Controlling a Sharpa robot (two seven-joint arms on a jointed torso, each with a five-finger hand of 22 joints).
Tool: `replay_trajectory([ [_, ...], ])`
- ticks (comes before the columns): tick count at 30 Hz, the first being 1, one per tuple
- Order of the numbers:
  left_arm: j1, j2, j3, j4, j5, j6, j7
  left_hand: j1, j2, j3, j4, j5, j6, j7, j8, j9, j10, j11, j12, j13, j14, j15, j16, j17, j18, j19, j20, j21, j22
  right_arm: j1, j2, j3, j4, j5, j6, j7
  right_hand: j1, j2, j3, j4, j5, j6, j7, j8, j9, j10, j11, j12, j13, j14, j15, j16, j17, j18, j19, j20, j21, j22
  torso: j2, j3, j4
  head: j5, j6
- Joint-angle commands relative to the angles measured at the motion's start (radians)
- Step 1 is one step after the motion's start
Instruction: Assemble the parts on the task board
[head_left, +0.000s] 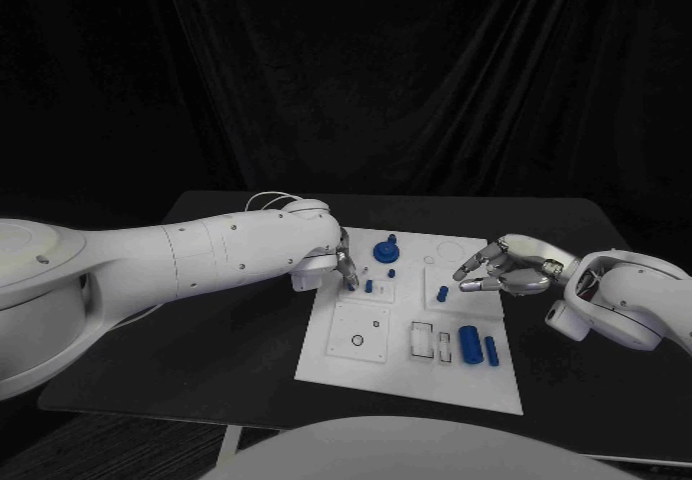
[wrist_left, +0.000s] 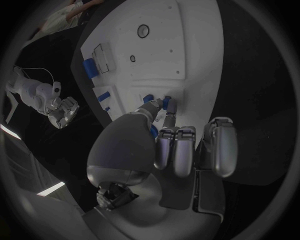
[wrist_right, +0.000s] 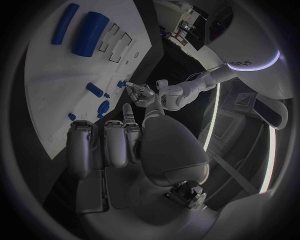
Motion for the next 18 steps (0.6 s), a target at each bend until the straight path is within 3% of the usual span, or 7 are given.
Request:
replay_trajectory([
  [1, -0.003, 0.003, 0.000, 0.000, 0.007, 0.027, -0.031, -0.001, 0.003, 0.009, -0.001, -0.001, -0.001, -0.003, 0.005, 0.000, 0.104, -0.008, 0.004, 0.263, 0.104, -0.005, 0.003, 0.263, 0.020, 0.045, -0.006, -0.004, 0.195, -0.003, 0.000, 0.000, 0.000, 0.001, -0.003, -0.010, 0.028, 0.026, -0.001, -0.007, -0.002, 0.000, 0.004, -0.004, -0.001, 0.042, -0.005, -0.006, -0.176, 0.046, -0.006, -0.003, -0.001, 0.014, 0.051, 0.008, -0.005, 0.224, 0.000, 0.0002, 0.0000, 0.000, 0.000],
  [13, -0.005, 0.000, 0.000, -0.006, -0.009, 0.035, -0.032, -0.001, 0.000, 0.013, -0.005, -0.011, -0.003, -0.002, 0.005, 0.001, 0.104, -0.008, 0.004, 0.263, 0.104, -0.005, 0.003, 0.263, 0.021, 0.044, -0.007, -0.010, 0.193, -0.004, -0.001, 0.000, 0.000, 0.001, -0.002, -0.011, 0.028, 0.026, -0.002, -0.007, -0.002, 0.000, 0.004, -0.004, -0.001, 0.042, -0.005, -0.005, -0.176, 0.046, -0.006, -0.003, 0.000, 0.014, 0.051, 0.008, -0.005, 0.224, 0.000, 0.0002, 0.0000, 0.002, 0.000],
  [18, -0.007, 0.001, 0.000, -0.010, -0.026, 0.030, -0.031, -0.066, -0.003, -0.018, 0.045, -0.183, -0.025, 0.006, -0.007, -0.006, 0.104, -0.001, 0.004, 0.263, 0.104, 0.000, 0.003, 0.263, 0.022, 0.044, -0.004, -0.020, 0.190, -0.004, 0.000, 0.000, 0.000, 0.001, -0.001, -0.010, 0.028, 0.026, -0.002, -0.007, -0.002, 0.000, 0.004, -0.004, -0.001, 0.042, -0.005, -0.005, -0.176, 0.046, -0.006, -0.003, 0.000, 0.014, 0.051, 0.008, -0.005, 0.224, 0.000, 0.0002, 0.0003, 0.002, 0.000],
])
